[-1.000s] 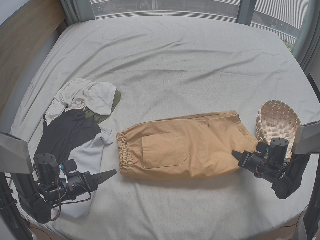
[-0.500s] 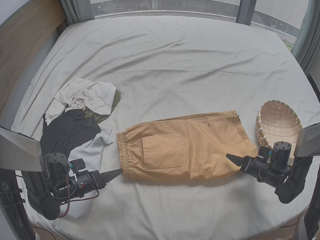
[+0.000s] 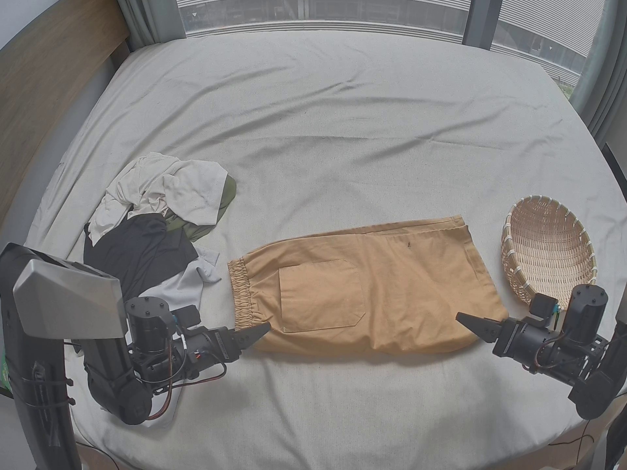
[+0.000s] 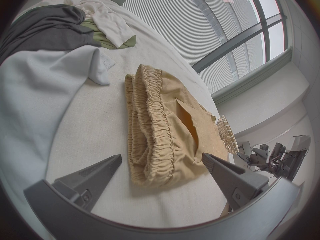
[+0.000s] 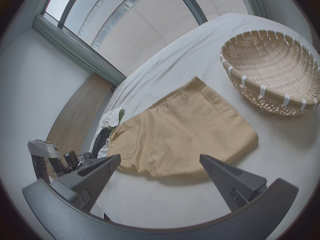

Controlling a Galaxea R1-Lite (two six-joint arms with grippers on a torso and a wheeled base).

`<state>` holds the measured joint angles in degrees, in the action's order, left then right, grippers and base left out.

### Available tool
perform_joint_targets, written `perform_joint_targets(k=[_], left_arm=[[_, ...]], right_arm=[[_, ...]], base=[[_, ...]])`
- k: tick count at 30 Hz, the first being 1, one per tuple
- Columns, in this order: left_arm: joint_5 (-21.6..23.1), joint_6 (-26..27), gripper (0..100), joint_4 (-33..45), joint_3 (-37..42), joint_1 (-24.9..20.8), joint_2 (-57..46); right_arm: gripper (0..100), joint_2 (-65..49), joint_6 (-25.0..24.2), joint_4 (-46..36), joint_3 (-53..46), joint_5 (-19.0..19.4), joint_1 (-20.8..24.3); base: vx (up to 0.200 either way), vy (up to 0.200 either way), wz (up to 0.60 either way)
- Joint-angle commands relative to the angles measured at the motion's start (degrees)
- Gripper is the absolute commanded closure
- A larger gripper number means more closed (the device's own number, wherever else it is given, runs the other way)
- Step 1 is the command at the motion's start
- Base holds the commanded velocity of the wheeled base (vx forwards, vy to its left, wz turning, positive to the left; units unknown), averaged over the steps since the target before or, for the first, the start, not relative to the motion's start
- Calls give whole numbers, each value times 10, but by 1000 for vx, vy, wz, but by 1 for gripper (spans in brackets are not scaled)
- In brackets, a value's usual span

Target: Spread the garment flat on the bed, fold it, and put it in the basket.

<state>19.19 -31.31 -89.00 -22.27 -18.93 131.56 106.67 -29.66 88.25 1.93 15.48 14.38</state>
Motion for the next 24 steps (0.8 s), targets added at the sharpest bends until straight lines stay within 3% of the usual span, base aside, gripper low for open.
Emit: perform_joint_targets(k=[1,15,18,19,24], left_arm=[[-1,0,0,-1,-27,-2,36],[-1,-2,0,-1,-92,-21,49],[-29,-2,0,-1,-97,-19,61],[-35,-2,100,-1,-97,-18,61],[-42,-4,100,-2,-89,-8,56]], right_arm=[[0,-61,-2,-1,-19,0,-6],[0,-91,-2,-1,-19,1,-13],[0,-91,-2,-1,-19,2,-12],[0,-91,-2,-1,-19,2,-13],[0,-89,-2,-1,-18,3,-13]], base=[[0,0,0],[0,0,0],[0,0,0],[0,0,0],[0,0,0]])
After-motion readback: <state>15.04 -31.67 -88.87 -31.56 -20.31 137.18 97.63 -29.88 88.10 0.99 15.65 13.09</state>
